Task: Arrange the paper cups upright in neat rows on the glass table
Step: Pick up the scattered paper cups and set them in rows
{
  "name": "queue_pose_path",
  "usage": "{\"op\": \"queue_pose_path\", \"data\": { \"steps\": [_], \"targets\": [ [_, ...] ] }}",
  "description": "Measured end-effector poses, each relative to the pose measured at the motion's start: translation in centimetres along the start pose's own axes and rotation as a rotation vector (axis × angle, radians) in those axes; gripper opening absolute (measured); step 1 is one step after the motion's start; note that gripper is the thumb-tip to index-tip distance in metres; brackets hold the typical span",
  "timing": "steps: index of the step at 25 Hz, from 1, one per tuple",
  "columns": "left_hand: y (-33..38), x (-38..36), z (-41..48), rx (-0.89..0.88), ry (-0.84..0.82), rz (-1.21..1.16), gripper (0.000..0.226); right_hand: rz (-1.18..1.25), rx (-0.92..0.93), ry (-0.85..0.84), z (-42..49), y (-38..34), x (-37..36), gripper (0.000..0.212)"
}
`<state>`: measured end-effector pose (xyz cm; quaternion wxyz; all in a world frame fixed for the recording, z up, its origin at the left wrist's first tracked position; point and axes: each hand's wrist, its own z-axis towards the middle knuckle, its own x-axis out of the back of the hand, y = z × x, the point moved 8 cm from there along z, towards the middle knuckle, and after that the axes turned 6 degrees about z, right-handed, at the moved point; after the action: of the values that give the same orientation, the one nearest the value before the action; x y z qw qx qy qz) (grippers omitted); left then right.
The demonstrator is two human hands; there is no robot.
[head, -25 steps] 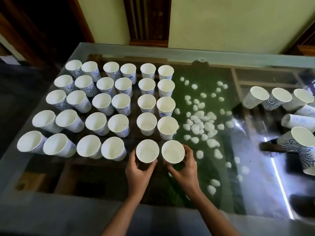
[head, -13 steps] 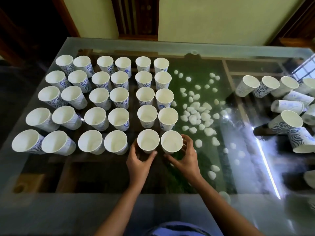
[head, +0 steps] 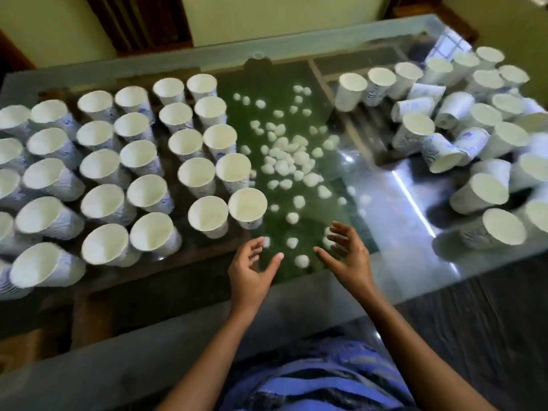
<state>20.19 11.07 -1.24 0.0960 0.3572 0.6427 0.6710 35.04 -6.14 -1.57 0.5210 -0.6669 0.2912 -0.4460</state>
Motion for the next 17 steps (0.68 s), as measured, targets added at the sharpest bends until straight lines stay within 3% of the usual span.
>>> {"op": "queue_pose_path", "data": {
  "steps": [8,17],
  "targets": [
    [8.9,-18.5,-1.6,-0.199,-0.405,0.037,0.045,0.045,-0.086,0.427,-2.4,4.5,17.6,0.054],
    [13.6,-37.7,-5.9,-0.229,-0.651,0.138,0.076,0.057,-0.137,0.658,-0.6,9.7,33.6,0.040]
  ]
}}
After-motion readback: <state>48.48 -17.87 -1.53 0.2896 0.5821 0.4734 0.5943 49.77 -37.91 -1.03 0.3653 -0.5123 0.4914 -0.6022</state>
